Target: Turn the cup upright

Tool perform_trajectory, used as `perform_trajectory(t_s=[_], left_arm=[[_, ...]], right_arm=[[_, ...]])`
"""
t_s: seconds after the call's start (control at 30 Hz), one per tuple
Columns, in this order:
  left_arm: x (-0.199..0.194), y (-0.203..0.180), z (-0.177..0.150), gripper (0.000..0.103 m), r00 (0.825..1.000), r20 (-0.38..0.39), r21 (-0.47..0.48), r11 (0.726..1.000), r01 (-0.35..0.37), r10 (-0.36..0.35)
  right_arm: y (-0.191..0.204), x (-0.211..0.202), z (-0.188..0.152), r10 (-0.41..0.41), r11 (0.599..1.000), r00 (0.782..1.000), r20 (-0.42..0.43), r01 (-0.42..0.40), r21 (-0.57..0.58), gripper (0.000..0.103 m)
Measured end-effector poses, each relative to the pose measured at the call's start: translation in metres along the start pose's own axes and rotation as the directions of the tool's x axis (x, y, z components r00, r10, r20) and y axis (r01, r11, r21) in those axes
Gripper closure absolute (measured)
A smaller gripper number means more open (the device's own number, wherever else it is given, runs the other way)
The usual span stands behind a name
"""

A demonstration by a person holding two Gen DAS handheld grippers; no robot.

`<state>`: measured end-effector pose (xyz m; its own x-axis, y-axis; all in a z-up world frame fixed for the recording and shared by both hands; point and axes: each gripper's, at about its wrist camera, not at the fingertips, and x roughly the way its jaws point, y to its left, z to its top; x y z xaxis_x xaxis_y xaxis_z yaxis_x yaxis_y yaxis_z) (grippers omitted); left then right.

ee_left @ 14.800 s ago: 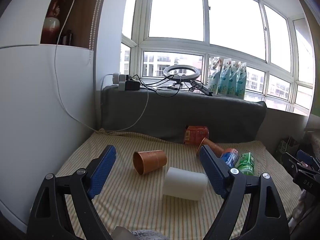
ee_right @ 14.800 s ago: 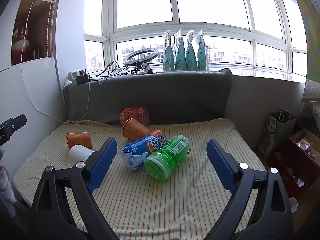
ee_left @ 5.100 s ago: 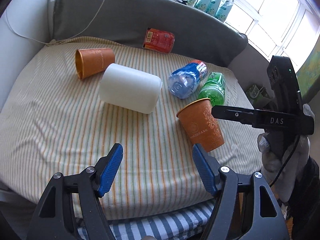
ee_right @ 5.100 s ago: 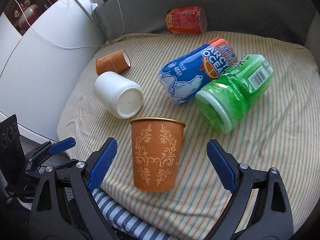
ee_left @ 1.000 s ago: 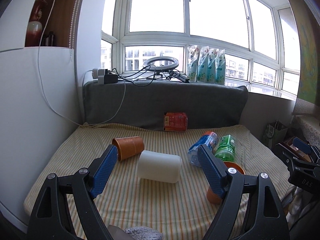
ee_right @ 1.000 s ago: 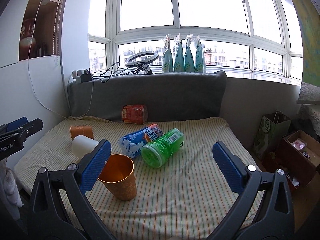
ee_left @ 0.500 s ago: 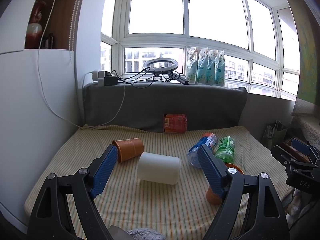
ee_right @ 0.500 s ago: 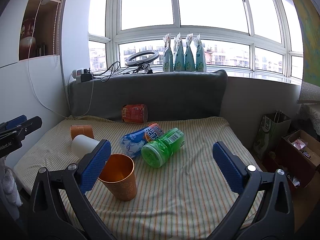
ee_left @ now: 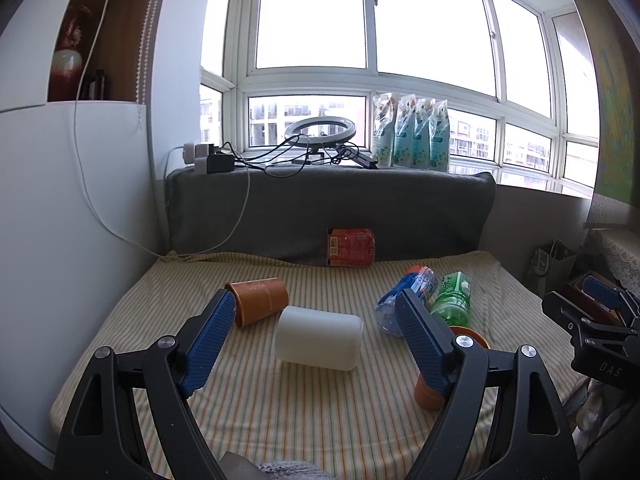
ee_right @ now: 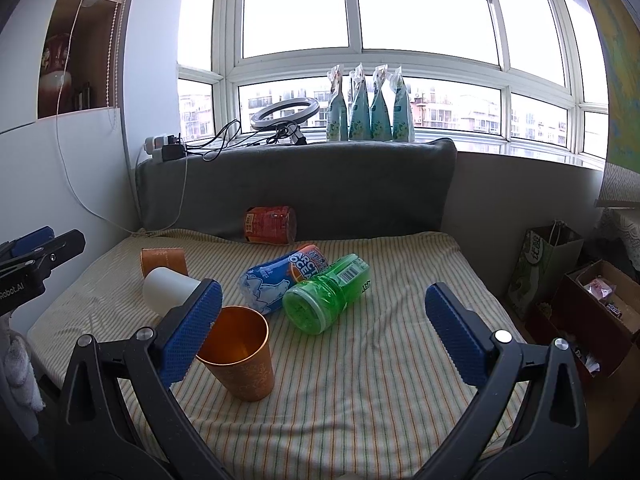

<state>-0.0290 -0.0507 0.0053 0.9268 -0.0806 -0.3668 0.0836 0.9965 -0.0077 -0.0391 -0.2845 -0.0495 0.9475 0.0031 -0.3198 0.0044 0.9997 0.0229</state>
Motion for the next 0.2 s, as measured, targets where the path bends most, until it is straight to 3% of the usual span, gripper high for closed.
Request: perform_trajectory(t_s=[0.2], left_arm=[[0.0031, 0.0001, -0.0008, 0.021, 1.000, -0.005, 0.005, 1.000, -0.001, 0.001]], right_arm=[[0.0016, 0.0042, -0.0048, 0.004, 1.000, 1.000, -0.015, -0.004, -0.006, 0.000]])
